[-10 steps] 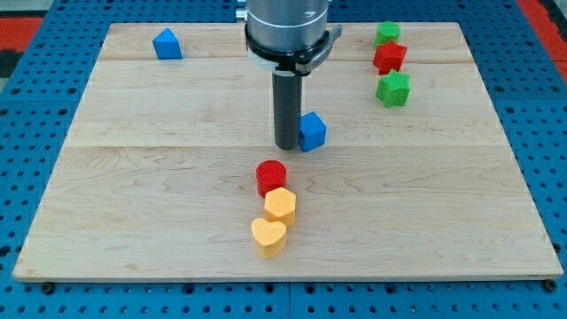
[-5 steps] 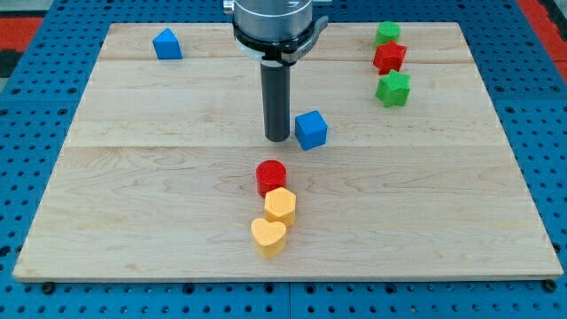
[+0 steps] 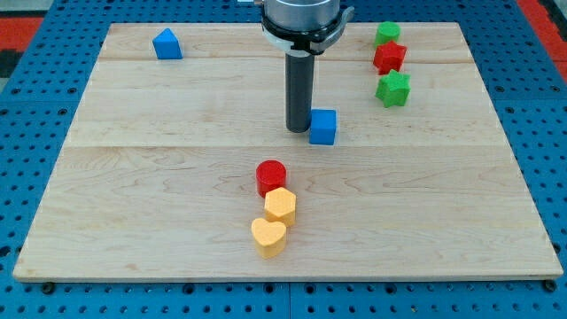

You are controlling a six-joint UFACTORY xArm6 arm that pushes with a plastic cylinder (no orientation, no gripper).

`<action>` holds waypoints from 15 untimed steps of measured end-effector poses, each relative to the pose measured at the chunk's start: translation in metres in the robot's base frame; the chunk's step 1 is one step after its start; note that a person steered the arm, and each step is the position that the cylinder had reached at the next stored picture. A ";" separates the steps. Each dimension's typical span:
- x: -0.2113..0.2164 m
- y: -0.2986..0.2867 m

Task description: Move the blue cube below the green star

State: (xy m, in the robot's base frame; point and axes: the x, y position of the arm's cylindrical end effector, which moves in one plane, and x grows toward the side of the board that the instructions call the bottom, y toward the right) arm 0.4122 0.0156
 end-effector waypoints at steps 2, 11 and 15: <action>0.005 0.026; -0.038 0.099; -0.021 0.117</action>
State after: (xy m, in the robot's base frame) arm 0.3912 0.1323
